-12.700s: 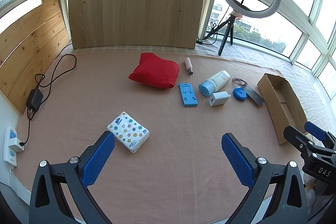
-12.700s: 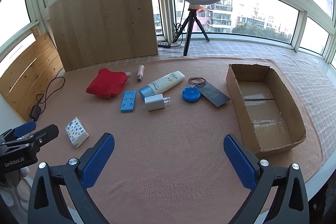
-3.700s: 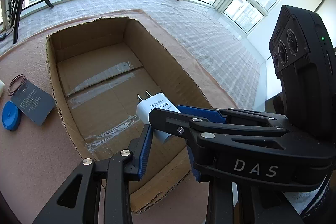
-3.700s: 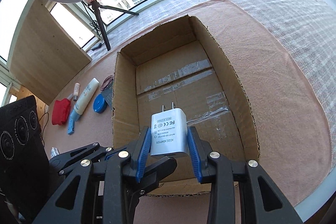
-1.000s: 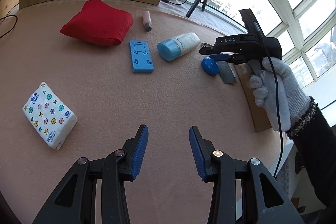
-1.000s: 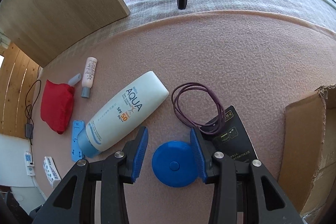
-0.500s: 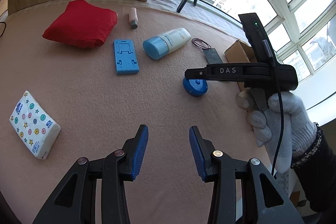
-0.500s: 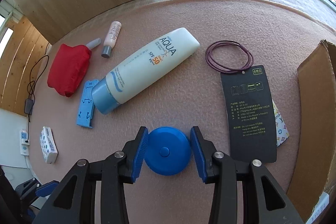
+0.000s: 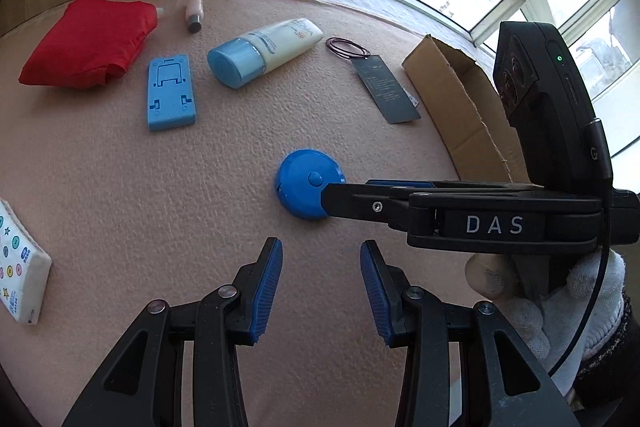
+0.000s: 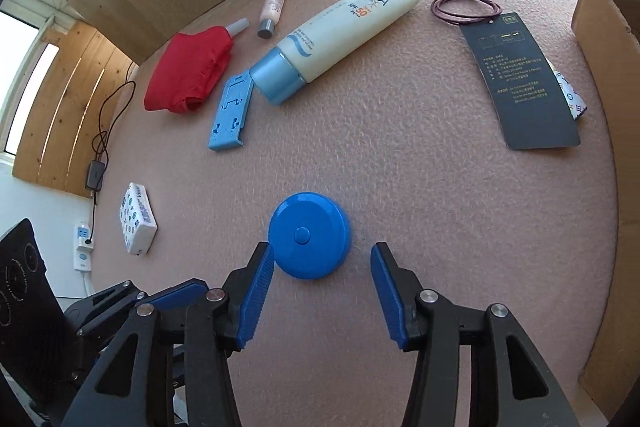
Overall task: Organize objects
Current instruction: 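Close the right tool on the blue tape measure and lift it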
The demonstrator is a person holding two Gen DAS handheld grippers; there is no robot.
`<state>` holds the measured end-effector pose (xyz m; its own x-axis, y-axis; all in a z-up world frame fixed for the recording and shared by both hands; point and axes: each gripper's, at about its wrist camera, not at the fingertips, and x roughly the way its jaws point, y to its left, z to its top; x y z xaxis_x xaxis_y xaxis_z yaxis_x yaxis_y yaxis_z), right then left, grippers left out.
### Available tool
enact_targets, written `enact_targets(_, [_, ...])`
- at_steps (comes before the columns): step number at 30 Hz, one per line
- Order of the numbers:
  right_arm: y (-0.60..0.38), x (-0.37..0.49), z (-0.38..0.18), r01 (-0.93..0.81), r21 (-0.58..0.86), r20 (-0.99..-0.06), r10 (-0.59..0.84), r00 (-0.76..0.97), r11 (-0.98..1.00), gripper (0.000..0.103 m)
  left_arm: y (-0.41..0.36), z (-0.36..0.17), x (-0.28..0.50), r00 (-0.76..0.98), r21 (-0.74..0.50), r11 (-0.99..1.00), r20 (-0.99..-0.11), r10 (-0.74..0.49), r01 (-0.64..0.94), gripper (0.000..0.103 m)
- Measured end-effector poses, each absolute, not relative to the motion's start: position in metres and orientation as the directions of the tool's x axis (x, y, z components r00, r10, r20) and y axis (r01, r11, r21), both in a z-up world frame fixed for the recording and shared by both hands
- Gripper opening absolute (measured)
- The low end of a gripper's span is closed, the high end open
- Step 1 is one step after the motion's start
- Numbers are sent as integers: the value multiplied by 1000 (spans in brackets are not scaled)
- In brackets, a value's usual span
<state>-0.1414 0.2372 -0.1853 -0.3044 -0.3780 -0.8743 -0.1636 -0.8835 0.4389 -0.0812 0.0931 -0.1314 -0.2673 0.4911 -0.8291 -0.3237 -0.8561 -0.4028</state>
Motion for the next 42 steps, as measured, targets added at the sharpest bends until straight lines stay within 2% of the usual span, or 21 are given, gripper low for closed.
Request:
enact_targets(10, [242,-145,-183,-160,439,-866,-369,-338,-884,47,111,-145,-109,-275,-369,-865,-841,467,-340,44])
enact_targets(19, [242,-153,-190,-157,461,-861,-397,-318,-873,45,115,-150,-110,-258,-397,-848,-829,495,-351,43])
enact_targets(23, [240,-153,-191,-150,462,-861,-402,-310,-874,37,115,-151,-110,-256,-402,-846,-828,499,-350,42])
enact_targets(30, [242,-149,-190,-164,459,-864,-395,-313,-873,35,118,-149,-104,-255,-417,-840,-819,513,-348,42])
enact_targets(33, [243,-145,-189,-170,468,-859,-401,-319,-867,34,126,-144,-97,-253,-413,-833,-818,517,-369,38])
enact_targets(34, [243,-143,-188,-168,492,-847,-424,-321,-854,30,129,-143,-96,-254,-404,-833,-820,513,-377,38])
enact_targets(35, [243,-142,-186,-170,506,-839,-437,-326,-845,20,131,-143,-96,-255,-402,-832,-820,513,-382,38])
enact_targets(36, [242,-140,-183,-170,493,-844,-423,-329,-853,18,132,-144,-96,-251,-403,-832,-821,513,-382,38])
enact_targets(38, [240,-139,-179,-174,446,-865,-373,-336,-878,18,132,-144,-94,-259,-385,-838,-827,499,-386,38])
enact_targets(42, [248,-136,-180,-181,476,-849,-396,-351,-861,18,124,-144,-96,-294,-337,-864,-841,455,-374,40])
